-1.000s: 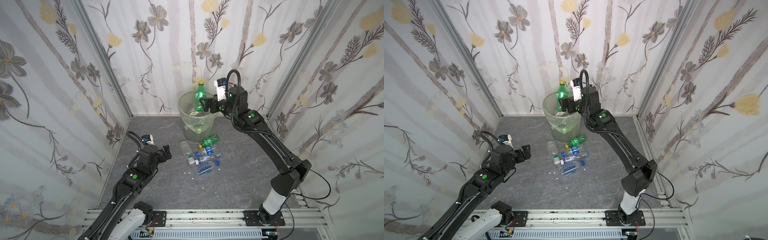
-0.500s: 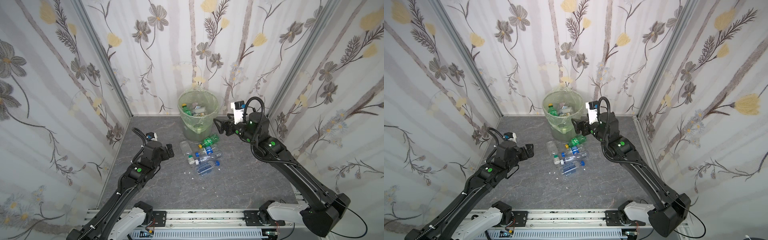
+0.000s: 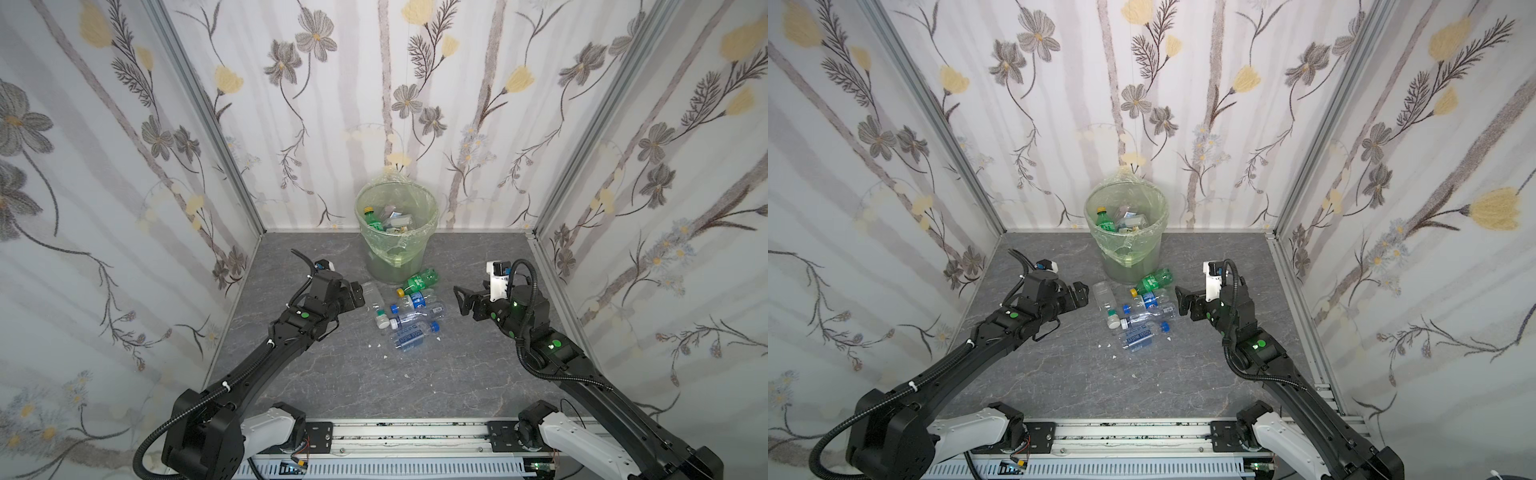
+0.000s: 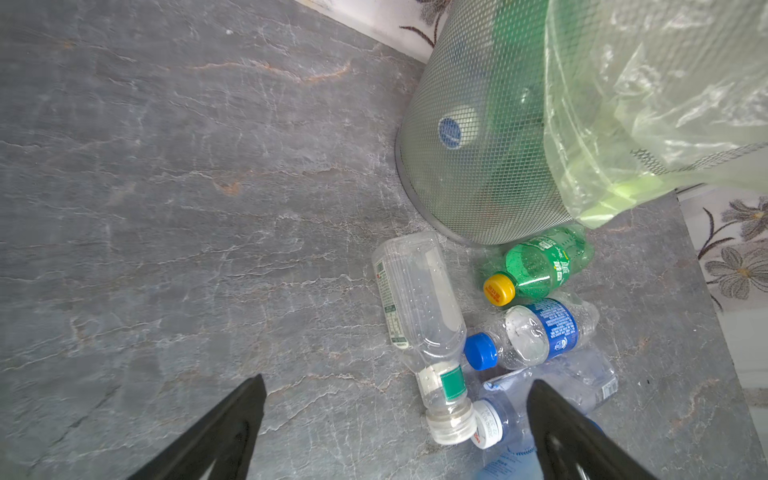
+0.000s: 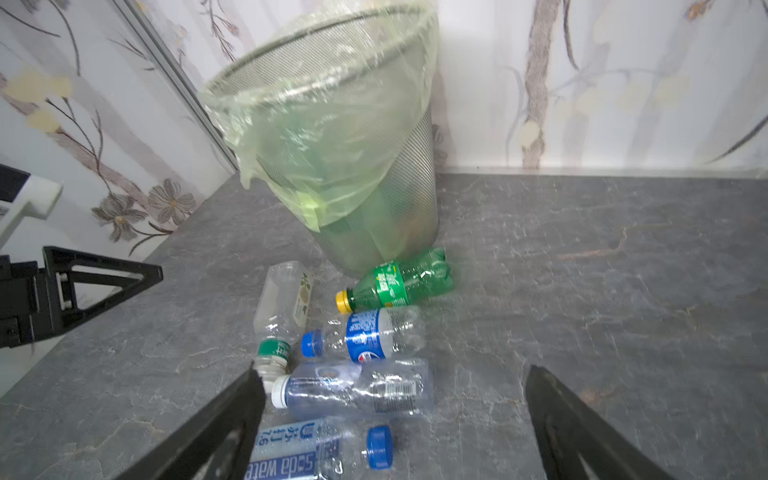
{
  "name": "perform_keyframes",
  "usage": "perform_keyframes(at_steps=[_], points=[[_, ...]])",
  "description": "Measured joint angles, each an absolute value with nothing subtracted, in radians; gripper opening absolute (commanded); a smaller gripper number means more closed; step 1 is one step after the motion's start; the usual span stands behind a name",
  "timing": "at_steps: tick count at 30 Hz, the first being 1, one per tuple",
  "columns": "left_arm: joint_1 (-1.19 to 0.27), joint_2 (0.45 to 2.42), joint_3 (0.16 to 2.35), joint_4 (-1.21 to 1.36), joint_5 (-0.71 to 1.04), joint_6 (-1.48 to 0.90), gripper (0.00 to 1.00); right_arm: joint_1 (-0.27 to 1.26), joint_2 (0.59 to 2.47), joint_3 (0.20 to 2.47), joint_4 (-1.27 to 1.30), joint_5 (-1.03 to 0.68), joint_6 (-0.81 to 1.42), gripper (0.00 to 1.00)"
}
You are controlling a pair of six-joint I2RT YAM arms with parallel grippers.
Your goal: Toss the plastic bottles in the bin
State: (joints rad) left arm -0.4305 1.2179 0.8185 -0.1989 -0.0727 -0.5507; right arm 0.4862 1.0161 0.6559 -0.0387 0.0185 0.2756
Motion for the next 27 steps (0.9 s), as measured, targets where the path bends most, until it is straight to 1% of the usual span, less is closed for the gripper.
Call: perform_keyframes(at_steps=[5,15,20,27], points=[[-0.435,1.358,0.830,-0.123,-0.041,-0.576,1.00,0.481,0.977,0.582,-0.041,0.018,0.303,0.99],[-0.476,1.655,0.987,-0.056,0.005,-0.583,1.00,0.477,0.940,0.539,-0.037,0.018,0.324,0.99],[-0.483,1.738,1.018,-0.052,-0.001,-0.586,1.00,0.474,0.910,0.525,-0.042,0.026,0.324,0.99],[-0.490,1.817,1.042,-0.050,-0.026,-0.583,0.91,0.468,0.883,0.506,-0.049,0.033,0.324,0.99]])
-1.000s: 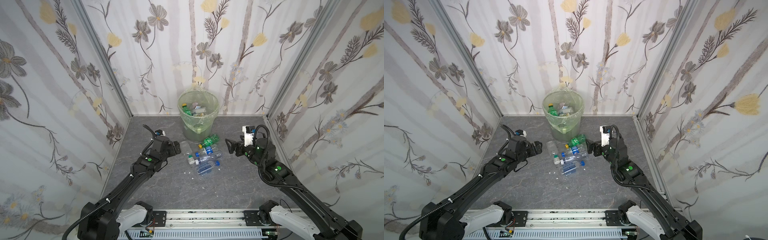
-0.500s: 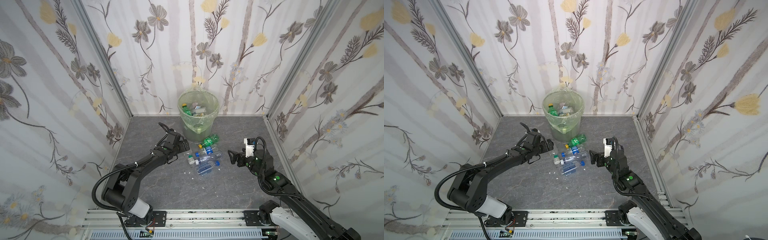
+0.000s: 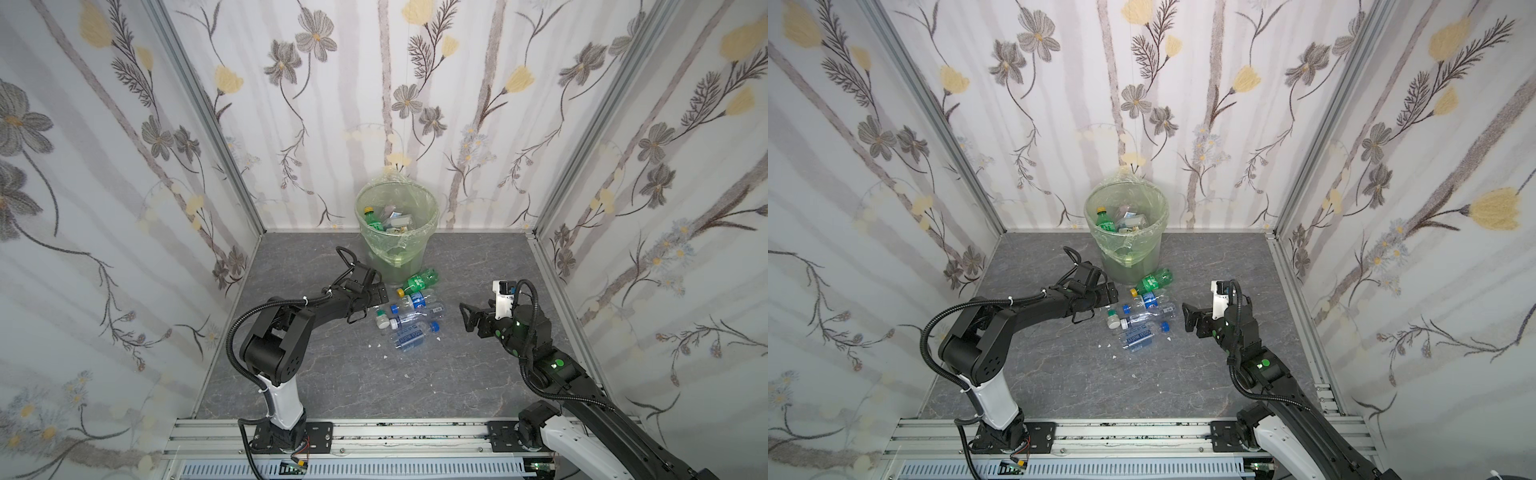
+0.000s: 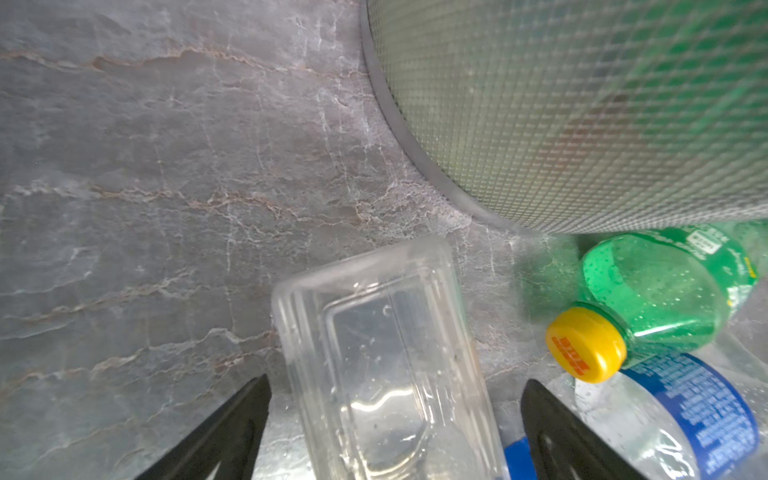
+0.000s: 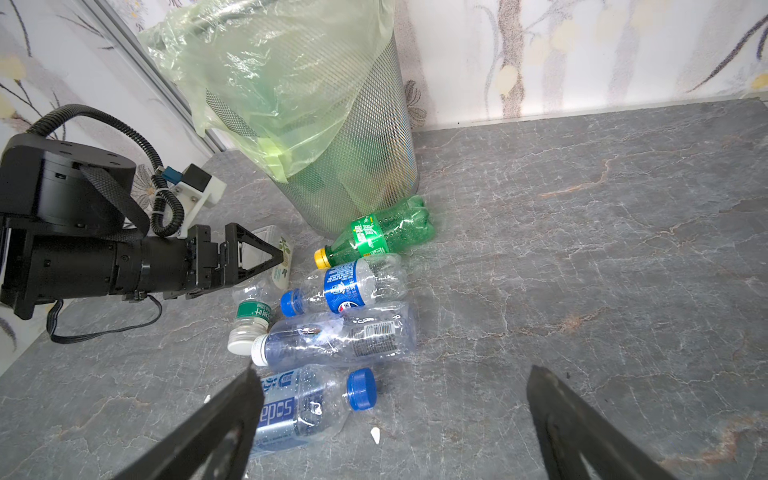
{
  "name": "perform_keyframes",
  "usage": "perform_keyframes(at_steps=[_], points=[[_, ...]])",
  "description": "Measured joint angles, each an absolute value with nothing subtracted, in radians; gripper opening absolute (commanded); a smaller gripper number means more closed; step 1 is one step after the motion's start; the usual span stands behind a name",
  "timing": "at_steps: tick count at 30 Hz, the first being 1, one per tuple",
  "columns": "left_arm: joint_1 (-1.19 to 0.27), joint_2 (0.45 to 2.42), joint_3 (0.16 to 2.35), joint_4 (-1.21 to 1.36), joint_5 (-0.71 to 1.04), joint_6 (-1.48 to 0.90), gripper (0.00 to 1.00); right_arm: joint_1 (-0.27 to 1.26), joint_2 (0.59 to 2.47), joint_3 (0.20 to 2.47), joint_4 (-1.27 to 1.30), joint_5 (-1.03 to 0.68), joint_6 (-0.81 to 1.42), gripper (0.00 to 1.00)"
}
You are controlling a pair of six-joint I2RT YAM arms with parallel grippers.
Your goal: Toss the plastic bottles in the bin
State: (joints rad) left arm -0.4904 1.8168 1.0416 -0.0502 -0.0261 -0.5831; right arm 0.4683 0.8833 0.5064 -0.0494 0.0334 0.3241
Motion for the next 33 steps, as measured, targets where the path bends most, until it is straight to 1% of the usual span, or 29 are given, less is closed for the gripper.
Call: perform_keyframes(at_steps=[2,7,13,18,23,28,33], points=[[-0.491,1.822,1.042,-0.052,-0.035,-0.583,0.86,0.467,0.883,0.506,-0.049,0.033,0.324,0.99],[-0.491,1.819,1.029,-0.040,-0.054,-0.582,0.71,0.466,0.883,0.505,-0.049,0.034,0.325,0.99],[-0.492,1.787,0.994,-0.036,-0.075,-0.575,0.62,0.466,0.885,0.505,-0.049,0.033,0.331,0.99],[-0.492,1.721,0.950,-0.043,-0.088,-0.571,0.58,0.464,0.891,0.505,-0.046,0.033,0.331,0.99],[-0.492,1.532,0.881,-0.059,-0.121,-0.560,0.57,0.464,0.893,0.494,-0.040,0.033,0.332,0.99],[-0.485,1.250,0.822,-0.075,-0.180,-0.527,0.57,0.464,0.920,0.487,-0.036,0.032,0.339,0.99],[-0.482,0.987,0.809,-0.080,-0.254,-0.493,0.57,0.464,0.930,0.484,-0.028,0.024,0.351,0.99]])
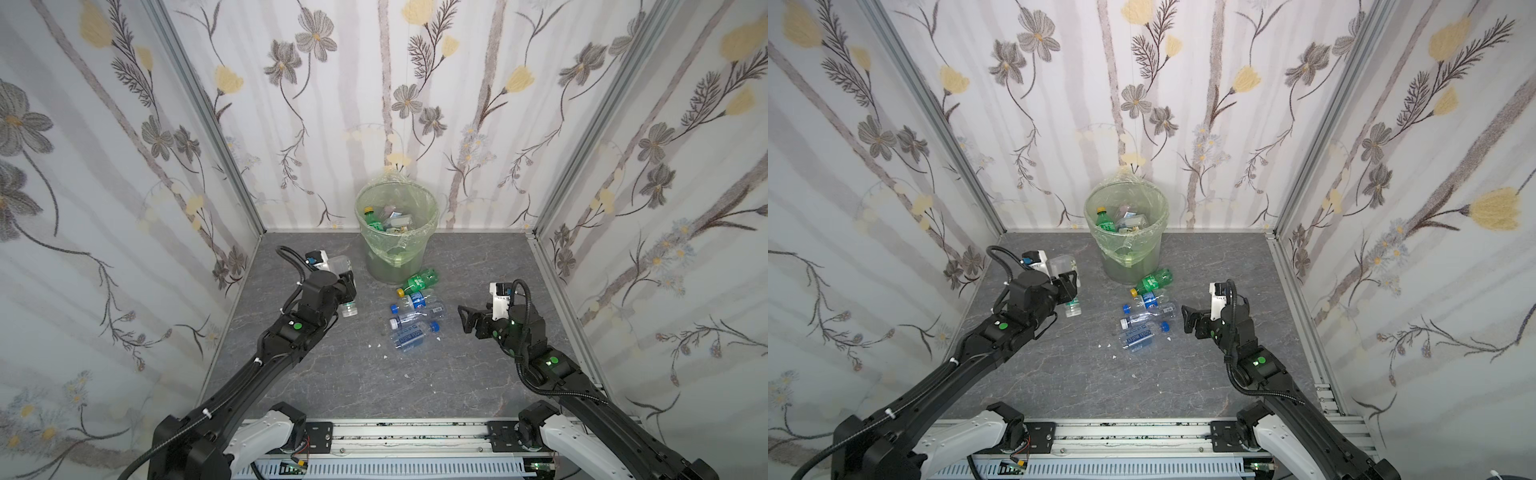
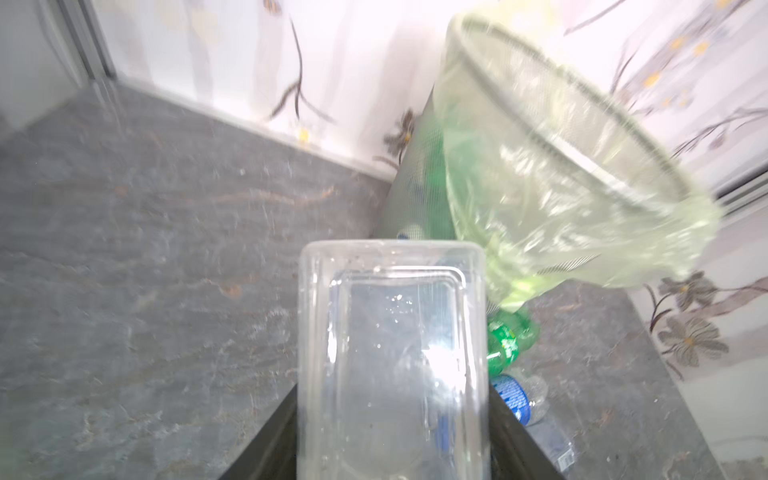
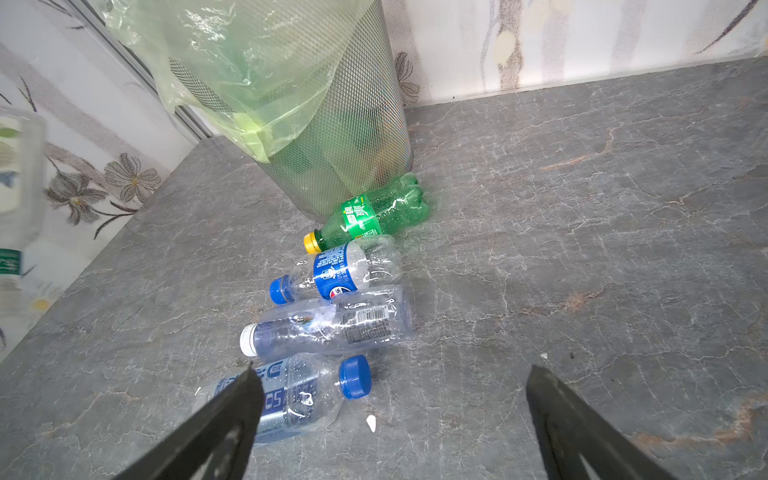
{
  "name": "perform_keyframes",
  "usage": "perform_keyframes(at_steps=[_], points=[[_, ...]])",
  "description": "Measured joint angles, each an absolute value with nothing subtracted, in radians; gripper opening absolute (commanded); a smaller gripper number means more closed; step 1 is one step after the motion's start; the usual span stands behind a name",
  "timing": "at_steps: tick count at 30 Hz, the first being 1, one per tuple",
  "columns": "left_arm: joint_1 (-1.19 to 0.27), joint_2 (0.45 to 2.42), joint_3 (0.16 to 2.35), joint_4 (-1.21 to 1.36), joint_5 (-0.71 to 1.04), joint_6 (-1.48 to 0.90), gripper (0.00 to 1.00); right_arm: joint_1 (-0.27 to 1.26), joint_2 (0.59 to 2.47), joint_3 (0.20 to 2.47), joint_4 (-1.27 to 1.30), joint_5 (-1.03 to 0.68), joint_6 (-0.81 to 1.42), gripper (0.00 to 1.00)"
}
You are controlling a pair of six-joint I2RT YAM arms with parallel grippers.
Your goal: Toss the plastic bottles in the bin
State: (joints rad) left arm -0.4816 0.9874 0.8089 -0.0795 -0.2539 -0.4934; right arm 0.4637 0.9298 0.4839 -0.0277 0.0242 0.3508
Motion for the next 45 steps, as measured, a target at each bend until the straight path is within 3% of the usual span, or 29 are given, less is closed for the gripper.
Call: perform_keyframes(at_steps=[7,12,13,15,16,19,21,29,45], points=[[-0.480,0.875,0.928,-0.101,-0.266,-0.442,0.57,0.464,0.931,0.484,-0.017,0.016,0.362,0.98],[-0.480,1.118,1.235,-0.087,-0.214,-0.386,0.58,0.464,0.935,0.483,0.010,0.006,0.375,0.98],[-0.480,1.206,1.337,-0.084,-0.192,-0.376,0.64,0.464,0.940,0.483,0.015,0.004,0.377,0.97],[-0.480,1.406,1.542,-0.052,-0.145,-0.350,0.90,0.464,0.949,0.483,0.021,-0.004,0.385,0.97],[-0.476,1.507,1.645,-0.047,-0.114,-0.340,0.97,0.464,0.954,0.484,0.023,-0.008,0.387,0.97],[-0.464,1.759,1.925,-0.125,-0.056,-0.336,1.00,0.466,0.959,0.498,0.010,-0.027,0.403,0.97],[-0.459,1.811,1.972,-0.183,-0.050,-0.336,1.00,0.471,0.953,0.509,0.004,-0.031,0.410,0.97],[-0.459,1.606,1.770,-0.253,-0.095,-0.311,1.00,0.471,0.931,0.506,-0.009,-0.043,0.398,0.97],[-0.428,1.055,1.081,-0.260,-0.196,-0.315,1.00,0.524,1.127,0.598,-0.093,-0.139,0.292,0.91]])
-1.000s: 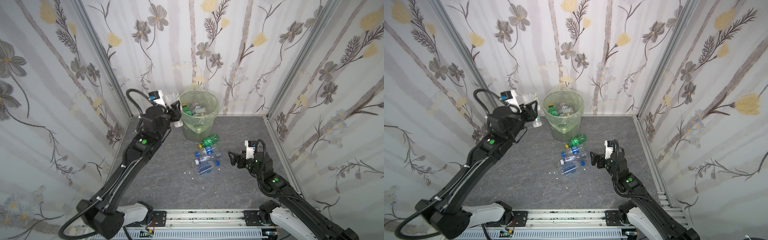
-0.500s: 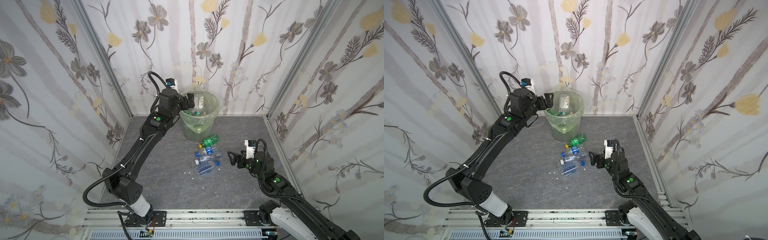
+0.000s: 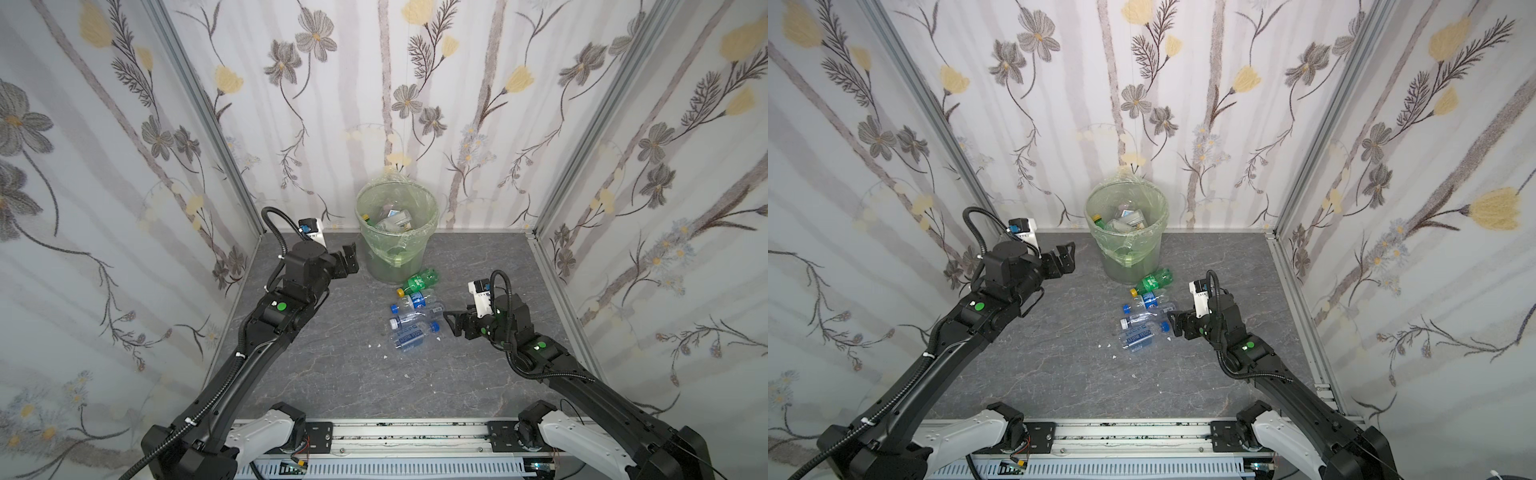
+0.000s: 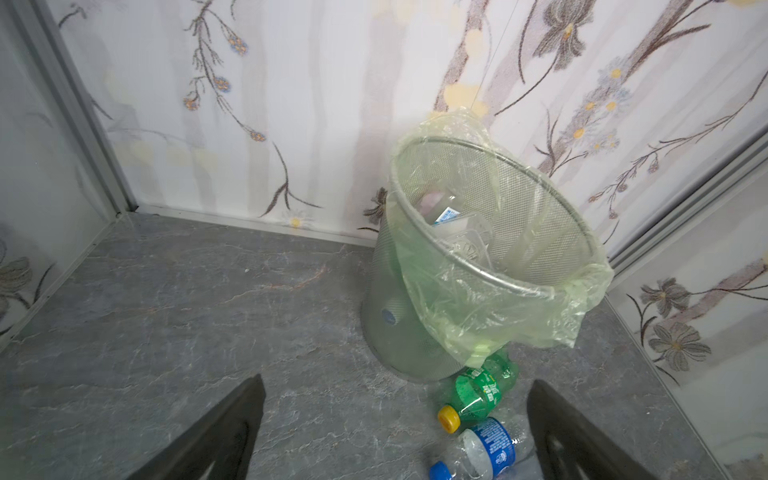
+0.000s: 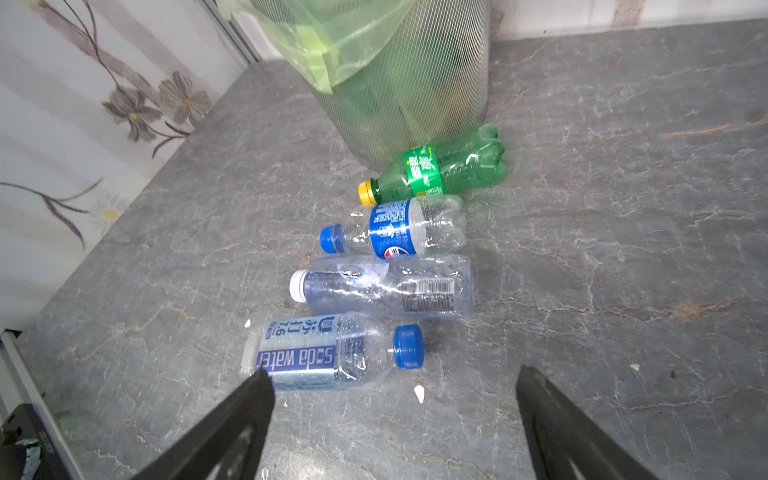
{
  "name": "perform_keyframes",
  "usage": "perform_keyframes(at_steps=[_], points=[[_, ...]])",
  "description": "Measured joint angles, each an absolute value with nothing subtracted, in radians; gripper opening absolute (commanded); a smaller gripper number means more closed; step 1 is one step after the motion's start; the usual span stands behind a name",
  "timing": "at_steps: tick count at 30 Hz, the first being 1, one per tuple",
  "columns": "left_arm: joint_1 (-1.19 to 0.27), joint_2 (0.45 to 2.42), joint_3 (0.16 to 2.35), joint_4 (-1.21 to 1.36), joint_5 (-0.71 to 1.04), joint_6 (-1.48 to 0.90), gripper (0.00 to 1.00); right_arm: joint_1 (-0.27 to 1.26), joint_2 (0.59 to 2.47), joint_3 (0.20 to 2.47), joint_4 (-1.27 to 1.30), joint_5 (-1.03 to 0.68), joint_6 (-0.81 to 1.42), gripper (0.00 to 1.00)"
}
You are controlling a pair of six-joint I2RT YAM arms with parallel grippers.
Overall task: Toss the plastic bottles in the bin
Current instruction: 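Withdraw the left arm while the right gripper reaches down to the Soda Water bottle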
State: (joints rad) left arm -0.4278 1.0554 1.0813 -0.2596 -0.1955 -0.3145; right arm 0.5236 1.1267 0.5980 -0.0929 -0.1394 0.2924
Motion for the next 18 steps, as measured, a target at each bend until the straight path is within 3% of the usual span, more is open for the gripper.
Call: perform_keyframes(at_steps=[8,18], points=[[-0.407,0.862,0.850,-0.267,-0.216,-0.340,1.00,0.669,1.320,0.722,-0.162,-0.139,0.186,0.93],[-0.395,0.718,0.768,-0.311,-0.229,-0.366,1.00,0.730,1.576,0.920,-0.272,-0.277,-0.246,0.93]])
